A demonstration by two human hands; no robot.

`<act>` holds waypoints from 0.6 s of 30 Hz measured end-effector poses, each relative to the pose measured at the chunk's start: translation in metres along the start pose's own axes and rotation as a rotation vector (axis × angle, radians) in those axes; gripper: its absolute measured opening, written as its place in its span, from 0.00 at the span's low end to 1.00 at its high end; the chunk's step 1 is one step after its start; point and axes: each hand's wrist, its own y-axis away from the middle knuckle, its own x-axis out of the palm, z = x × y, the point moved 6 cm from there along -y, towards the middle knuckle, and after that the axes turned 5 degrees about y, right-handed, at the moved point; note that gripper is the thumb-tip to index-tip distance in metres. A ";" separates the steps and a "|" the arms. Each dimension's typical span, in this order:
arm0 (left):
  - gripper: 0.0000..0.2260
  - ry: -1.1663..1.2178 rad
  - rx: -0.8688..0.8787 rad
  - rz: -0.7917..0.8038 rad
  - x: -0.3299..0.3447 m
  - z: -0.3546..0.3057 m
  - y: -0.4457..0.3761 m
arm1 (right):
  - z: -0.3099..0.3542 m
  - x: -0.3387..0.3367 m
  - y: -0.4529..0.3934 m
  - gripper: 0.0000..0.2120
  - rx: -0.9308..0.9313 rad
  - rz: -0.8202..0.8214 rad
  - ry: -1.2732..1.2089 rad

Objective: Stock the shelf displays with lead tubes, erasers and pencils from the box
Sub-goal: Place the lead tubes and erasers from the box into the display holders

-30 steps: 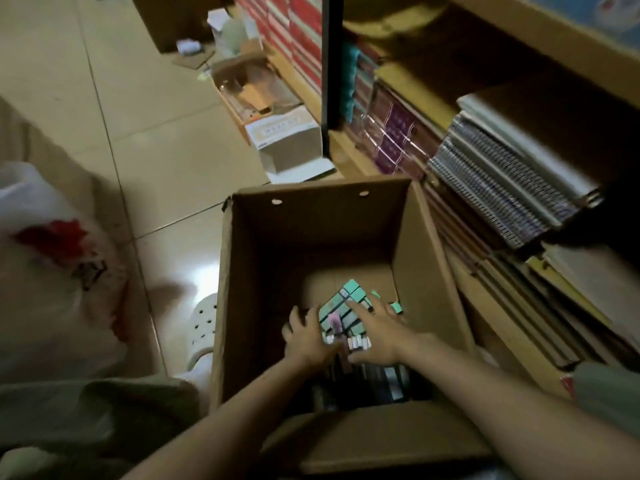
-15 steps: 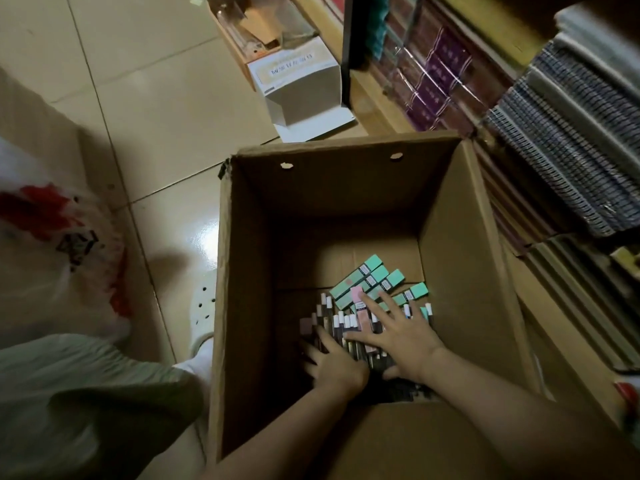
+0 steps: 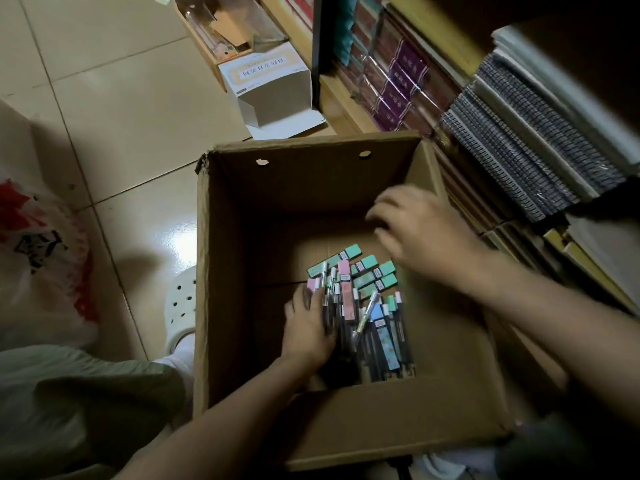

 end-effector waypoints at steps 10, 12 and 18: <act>0.31 -0.797 1.048 0.421 0.078 -0.060 0.013 | -0.059 0.036 0.054 0.35 0.575 0.004 -0.698; 0.32 -0.894 1.071 0.451 0.090 -0.058 0.011 | -0.057 0.039 0.051 0.36 0.588 -0.074 -0.750; 0.29 -0.945 1.067 0.455 0.094 -0.044 0.005 | -0.061 0.044 0.048 0.35 0.576 -0.107 -0.748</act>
